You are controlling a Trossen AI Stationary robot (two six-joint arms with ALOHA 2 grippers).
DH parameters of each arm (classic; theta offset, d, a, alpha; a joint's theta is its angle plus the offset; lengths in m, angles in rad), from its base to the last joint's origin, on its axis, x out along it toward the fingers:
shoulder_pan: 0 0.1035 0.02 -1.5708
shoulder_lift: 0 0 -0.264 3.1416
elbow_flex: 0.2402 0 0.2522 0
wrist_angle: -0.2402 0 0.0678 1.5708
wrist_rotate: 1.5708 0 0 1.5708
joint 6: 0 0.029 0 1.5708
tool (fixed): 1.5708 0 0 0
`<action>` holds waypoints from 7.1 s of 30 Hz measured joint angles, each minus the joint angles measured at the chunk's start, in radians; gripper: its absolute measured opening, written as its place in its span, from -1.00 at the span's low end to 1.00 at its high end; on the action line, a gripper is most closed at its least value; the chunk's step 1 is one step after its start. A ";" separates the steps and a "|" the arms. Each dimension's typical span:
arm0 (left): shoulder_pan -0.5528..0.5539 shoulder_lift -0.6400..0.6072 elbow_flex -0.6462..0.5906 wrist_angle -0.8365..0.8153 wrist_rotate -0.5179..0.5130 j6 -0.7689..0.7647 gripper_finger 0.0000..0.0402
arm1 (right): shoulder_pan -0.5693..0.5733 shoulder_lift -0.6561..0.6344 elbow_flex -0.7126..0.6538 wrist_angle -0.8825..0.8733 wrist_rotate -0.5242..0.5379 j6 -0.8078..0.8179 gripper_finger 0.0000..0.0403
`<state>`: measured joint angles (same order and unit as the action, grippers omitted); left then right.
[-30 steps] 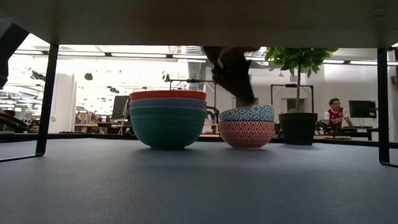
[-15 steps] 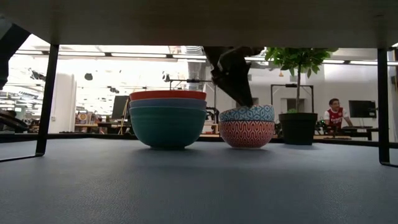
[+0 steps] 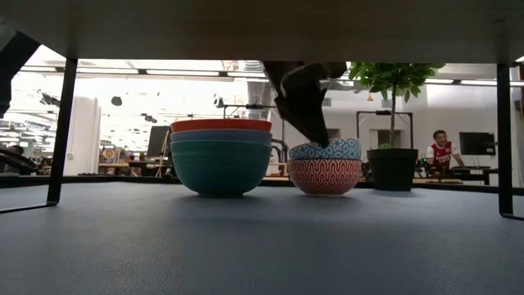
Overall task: Place and stack bowls onto a shelf
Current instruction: Stack the orange patterned bowl on top of the yellow bowl on the shelf
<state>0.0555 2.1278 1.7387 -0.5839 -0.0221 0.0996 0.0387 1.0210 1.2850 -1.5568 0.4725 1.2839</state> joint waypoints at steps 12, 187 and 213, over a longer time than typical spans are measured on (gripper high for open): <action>0.003 0.000 -0.006 0.011 -0.006 0.038 -0.44 | 0.000 0.000 0.000 0.000 -0.004 0.002 0.24; -0.435 -0.301 0.618 -0.905 -0.097 -0.402 -1.00 | 0.000 0.000 0.000 0.056 0.000 -0.185 0.24; -0.695 -0.229 0.614 -0.867 -0.184 -0.411 -1.00 | -0.002 0.000 0.000 0.056 0.000 -0.193 0.24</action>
<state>-0.6392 1.8985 2.3528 -1.4506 -0.2062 -0.3114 0.0368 1.0209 1.2846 -1.5011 0.4725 1.0904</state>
